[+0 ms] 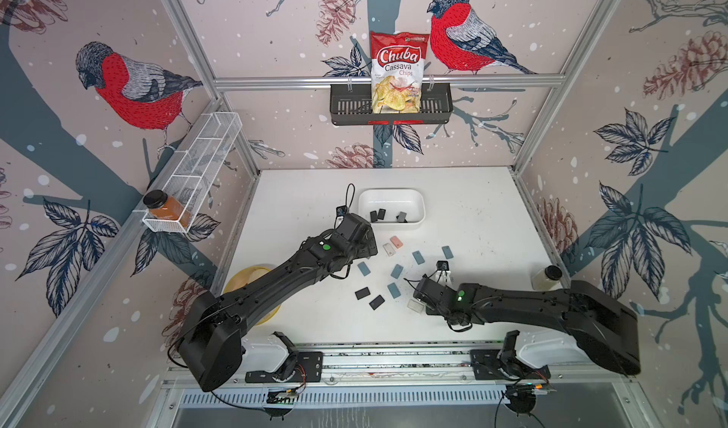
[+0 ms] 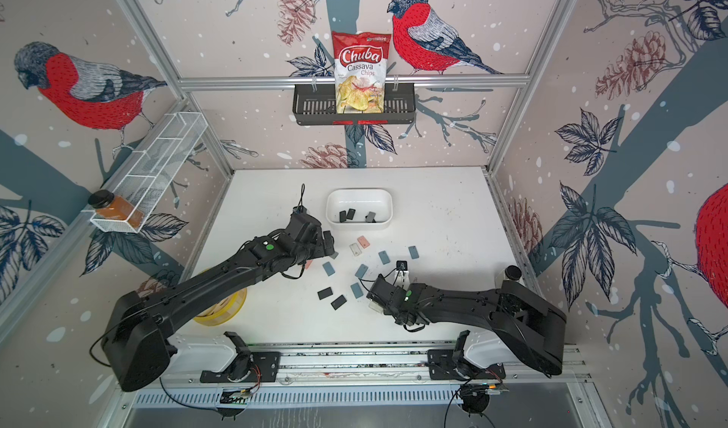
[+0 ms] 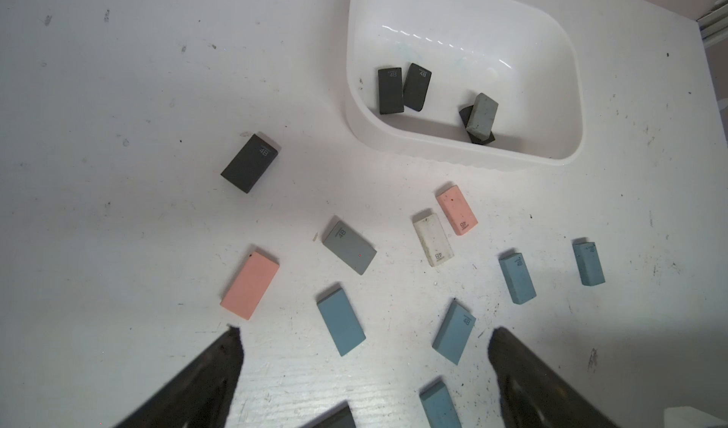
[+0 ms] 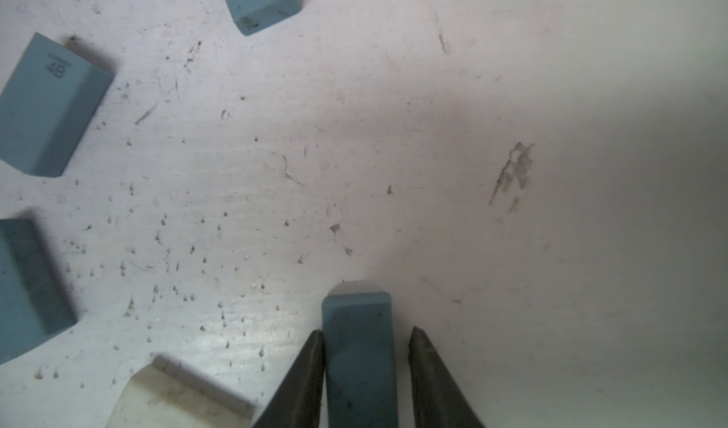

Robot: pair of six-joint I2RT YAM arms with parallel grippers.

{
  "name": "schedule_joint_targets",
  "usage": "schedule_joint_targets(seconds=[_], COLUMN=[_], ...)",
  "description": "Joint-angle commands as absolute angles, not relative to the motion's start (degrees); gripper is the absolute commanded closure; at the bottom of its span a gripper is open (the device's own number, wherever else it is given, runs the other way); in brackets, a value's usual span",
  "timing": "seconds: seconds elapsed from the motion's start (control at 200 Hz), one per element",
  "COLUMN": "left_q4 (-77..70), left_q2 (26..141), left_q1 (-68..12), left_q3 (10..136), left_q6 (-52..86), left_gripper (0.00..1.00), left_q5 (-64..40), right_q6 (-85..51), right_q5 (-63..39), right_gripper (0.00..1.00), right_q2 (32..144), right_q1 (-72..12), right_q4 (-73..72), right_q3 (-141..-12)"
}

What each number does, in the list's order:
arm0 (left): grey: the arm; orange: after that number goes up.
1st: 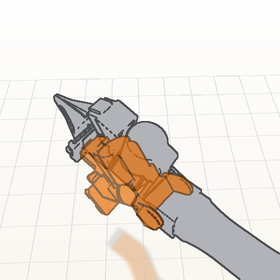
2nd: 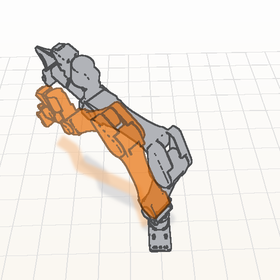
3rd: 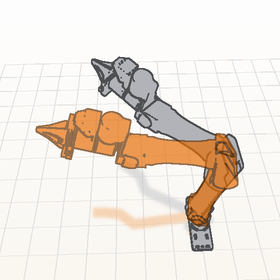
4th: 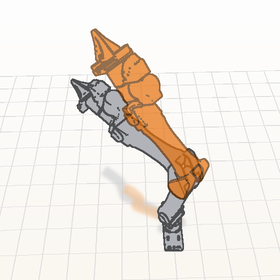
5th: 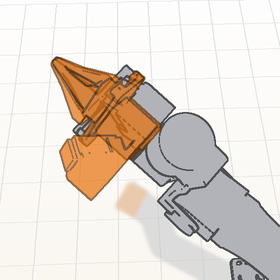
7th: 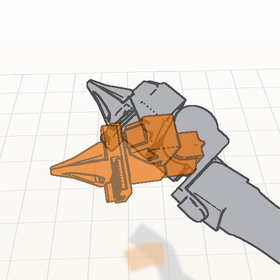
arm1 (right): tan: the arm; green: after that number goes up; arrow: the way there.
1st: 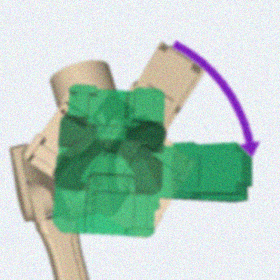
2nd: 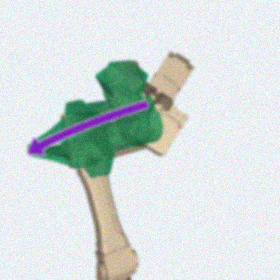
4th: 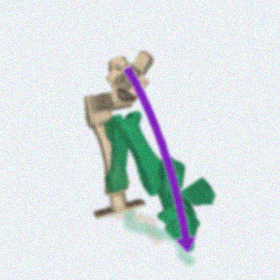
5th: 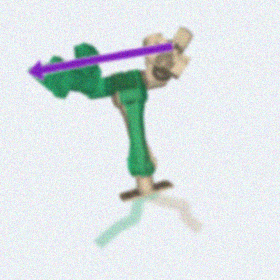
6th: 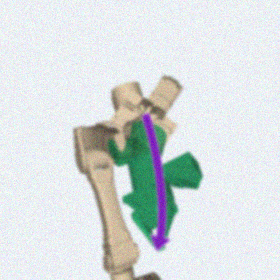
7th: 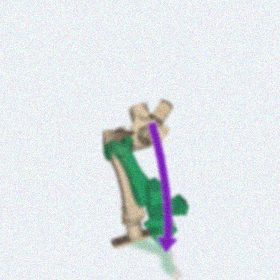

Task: Put the eraser in the storage box
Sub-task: Pick up the eraser from the center of the board.

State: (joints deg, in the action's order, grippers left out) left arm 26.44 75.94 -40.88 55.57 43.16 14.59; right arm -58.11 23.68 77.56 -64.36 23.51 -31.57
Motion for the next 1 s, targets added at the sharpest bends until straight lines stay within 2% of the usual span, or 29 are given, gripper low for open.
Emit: schedule_joint_targets(seconds=[0.0, 0.45, 0.996], left_q4=[25.81, 23.52, 21.85], left_q2=[75.20, 74.11, 74.54], left_q1=[-40.96, -41.01, -40.97], left_q3=[54.75, 50.50, 45.23], left_q6=[44.02, 45.62, 44.67], left_gripper=[0.02, 0.02, 0.02], left_q5=[14.67, 13.10, 16.43], right_q6=[-57.49, -56.94, -53.83], right_q5=[23.23, 23.90, 25.92], right_gripper=[0.65, 0.79, 0.81], right_q2=[77.64, 77.61, 76.38], right_q1=[-64.36, -64.04, -62.10], right_q4=[24.07, 24.94, 28.03], right_q3=[-31.82, -32.69, -37.38])
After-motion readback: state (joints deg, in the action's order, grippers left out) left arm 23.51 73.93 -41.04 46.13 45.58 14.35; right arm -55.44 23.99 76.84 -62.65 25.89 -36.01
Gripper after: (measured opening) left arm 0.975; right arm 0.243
